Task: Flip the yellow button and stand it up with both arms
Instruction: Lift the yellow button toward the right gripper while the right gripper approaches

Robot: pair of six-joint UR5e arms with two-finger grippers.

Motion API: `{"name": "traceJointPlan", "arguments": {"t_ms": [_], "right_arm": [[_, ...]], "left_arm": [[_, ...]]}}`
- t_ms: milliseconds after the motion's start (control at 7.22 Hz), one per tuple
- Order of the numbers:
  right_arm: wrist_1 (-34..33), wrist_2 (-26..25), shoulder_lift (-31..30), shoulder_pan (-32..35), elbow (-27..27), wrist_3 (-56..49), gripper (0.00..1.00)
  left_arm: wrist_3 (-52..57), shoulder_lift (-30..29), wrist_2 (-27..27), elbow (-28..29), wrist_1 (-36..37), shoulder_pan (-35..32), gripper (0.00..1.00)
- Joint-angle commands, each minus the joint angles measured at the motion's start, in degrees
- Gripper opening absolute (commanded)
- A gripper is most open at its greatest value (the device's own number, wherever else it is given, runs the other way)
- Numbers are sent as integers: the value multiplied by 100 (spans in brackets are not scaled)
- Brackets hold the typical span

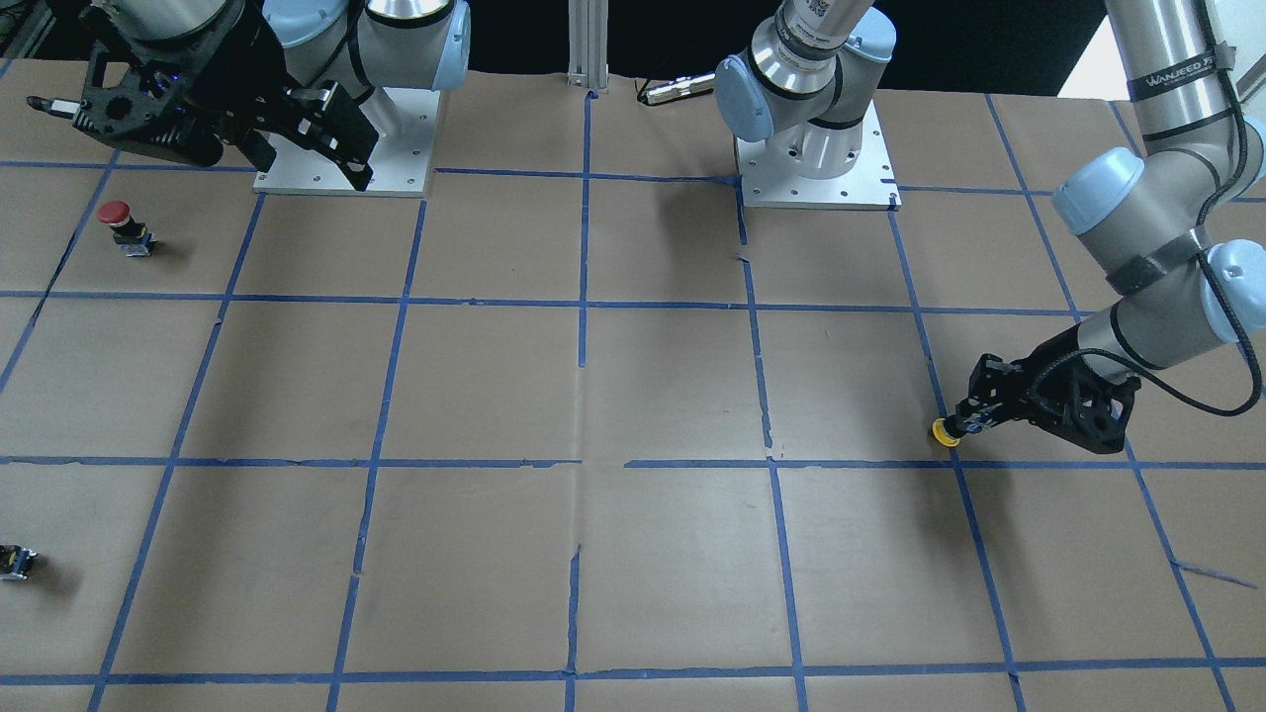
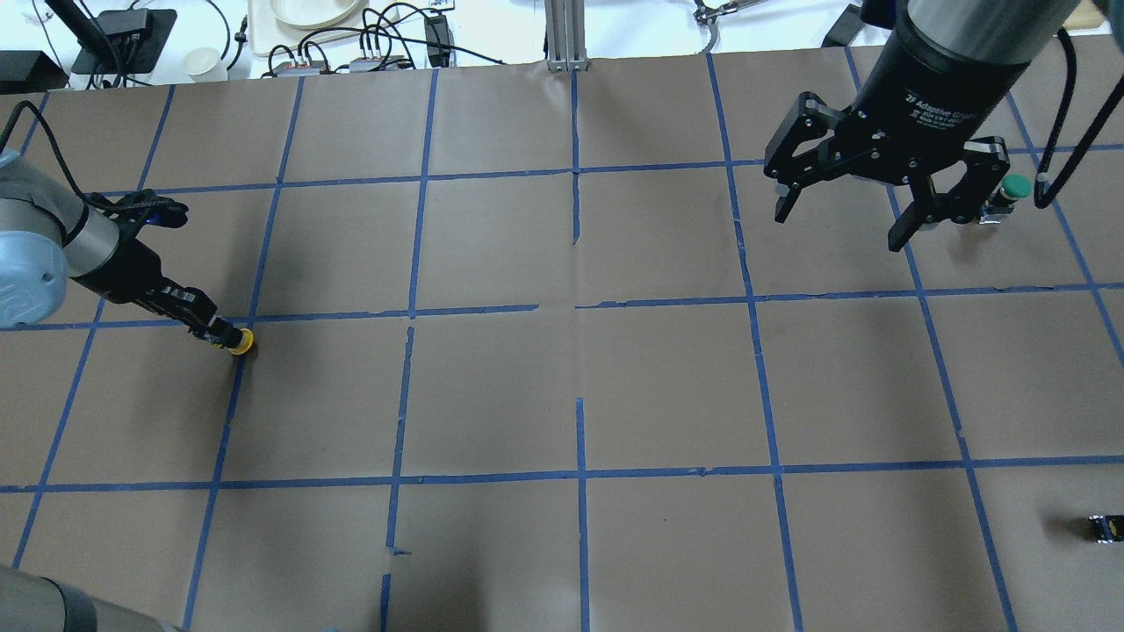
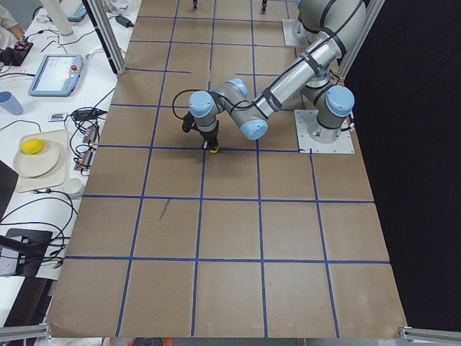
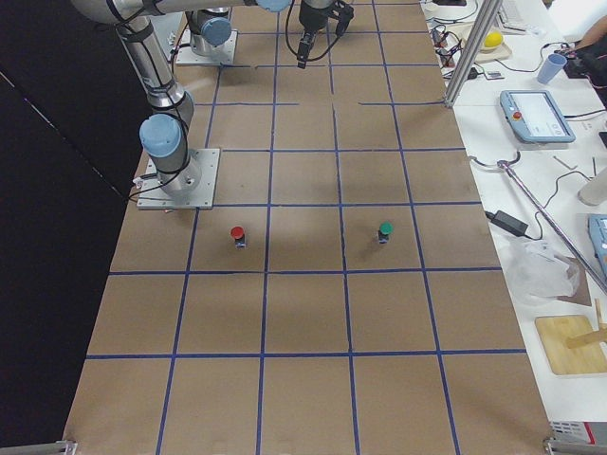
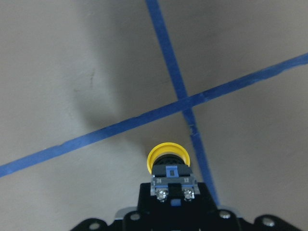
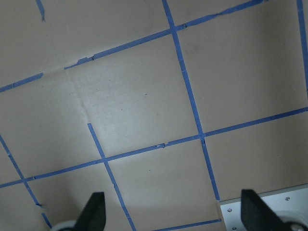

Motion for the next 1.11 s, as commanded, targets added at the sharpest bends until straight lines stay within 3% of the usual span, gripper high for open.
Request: {"name": "traceJointPlan", "arguments": {"t_ms": [0,554,969], "right_arm": [[11,200,-8,-37,-12,92,100],[3,1525,35,-335,49,1541,100],[-32,2159,53,-362,128,2246,100]], "left_arm": [[-138,-93,-1289,-11,-321,-5,0],[-235,-164,-3819,-457,-1400,-521,0],[-244,-146,-5428,-749,-2137,-1119,0]]}}
